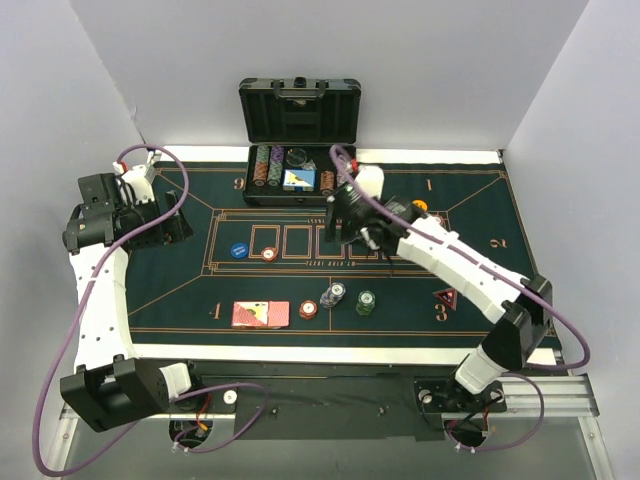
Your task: Distribute texas hold em gaming equipment
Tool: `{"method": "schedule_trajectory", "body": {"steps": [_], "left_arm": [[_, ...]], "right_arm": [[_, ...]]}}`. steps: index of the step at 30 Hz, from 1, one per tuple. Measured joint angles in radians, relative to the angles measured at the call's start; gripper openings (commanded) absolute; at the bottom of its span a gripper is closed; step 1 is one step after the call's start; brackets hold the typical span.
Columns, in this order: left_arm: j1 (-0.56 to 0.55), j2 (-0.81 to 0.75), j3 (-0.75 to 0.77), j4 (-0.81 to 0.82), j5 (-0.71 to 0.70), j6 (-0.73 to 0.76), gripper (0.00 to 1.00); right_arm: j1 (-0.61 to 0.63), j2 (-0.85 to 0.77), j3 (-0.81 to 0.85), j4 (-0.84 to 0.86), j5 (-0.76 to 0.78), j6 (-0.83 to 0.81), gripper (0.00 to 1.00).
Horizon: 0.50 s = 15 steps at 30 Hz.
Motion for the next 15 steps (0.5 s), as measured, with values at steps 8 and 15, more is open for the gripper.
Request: {"method": "schedule_trajectory", "body": {"steps": [8, 15], "left_arm": [[0.002, -0.004, 0.000, -0.003, 0.000, 0.007, 0.96], [0.006, -0.004, 0.000, -0.003, -0.008, 0.011, 0.96]], "right_arm": [[0.239, 0.092, -0.035, -0.092, 0.019, 0.097, 0.83], [0.359, 0.187, -0.010, -0.103, -0.016, 0.109, 0.82]]}}
